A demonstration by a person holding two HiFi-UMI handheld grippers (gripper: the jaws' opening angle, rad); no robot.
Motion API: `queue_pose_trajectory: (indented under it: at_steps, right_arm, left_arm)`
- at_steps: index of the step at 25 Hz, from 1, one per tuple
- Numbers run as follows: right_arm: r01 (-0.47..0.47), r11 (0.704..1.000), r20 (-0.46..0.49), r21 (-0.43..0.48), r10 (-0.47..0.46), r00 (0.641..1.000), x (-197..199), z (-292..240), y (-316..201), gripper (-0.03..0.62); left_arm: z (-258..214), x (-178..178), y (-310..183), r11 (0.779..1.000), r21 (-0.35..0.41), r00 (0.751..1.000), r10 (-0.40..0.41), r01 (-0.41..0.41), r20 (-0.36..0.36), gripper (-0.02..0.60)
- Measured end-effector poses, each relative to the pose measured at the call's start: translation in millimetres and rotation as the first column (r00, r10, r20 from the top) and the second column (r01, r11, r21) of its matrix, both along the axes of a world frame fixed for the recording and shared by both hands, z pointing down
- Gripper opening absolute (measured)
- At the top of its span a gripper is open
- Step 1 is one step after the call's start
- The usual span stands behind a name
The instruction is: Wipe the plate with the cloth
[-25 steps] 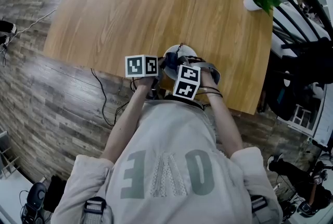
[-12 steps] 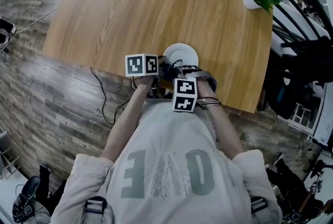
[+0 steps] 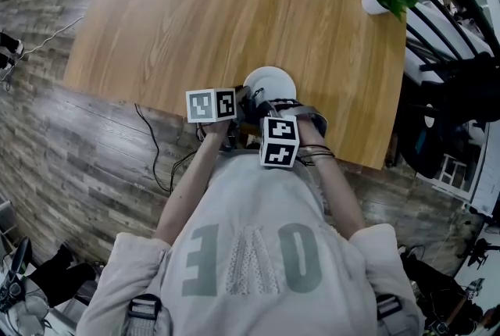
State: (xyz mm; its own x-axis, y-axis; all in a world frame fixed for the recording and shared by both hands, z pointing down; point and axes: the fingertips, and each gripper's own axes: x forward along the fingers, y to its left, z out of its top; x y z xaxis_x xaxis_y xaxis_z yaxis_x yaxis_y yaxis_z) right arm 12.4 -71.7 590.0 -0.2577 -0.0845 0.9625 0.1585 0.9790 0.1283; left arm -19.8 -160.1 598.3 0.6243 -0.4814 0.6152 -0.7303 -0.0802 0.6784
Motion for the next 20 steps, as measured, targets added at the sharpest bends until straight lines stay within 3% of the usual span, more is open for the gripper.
queue_pose_trajectory:
  at_steps: [6,11,16,18,20]
  right_arm:
    - [-0.042,0.998,-0.012,0.043,0.043,0.999,13.4,-8.4,-25.6,0.057]
    - [-0.124,0.987,-0.003,0.104,0.125,0.992,20.2,-13.3,-65.3,0.057]
    - [-0.195,0.970,0.011,0.142,0.196,0.981,16.6,-12.5,-108.0,0.057]
    - [-0.210,0.966,0.006,0.151,0.212,0.977,14.9,-8.9,-118.3,0.057]
    - [-0.213,0.963,-0.012,0.164,0.218,0.976,14.7,-4.3,-124.5,0.057]
  left_arm:
    - [-5.3,-10.9,-3.1,0.997,0.009,0.995,-0.081,0.082,-0.061,0.143]
    - [-9.2,-37.7,-1.5,0.988,0.025,0.988,-0.152,0.153,-0.042,0.149]
    - [-1.0,-51.0,4.9,0.989,-0.003,0.989,-0.149,0.149,-0.012,0.147]
    - [2.9,-52.7,7.9,0.989,-0.018,0.989,-0.148,0.148,-0.002,0.116]
    - [5.6,-56.2,9.8,0.987,-0.022,0.987,-0.157,0.158,0.023,0.008]
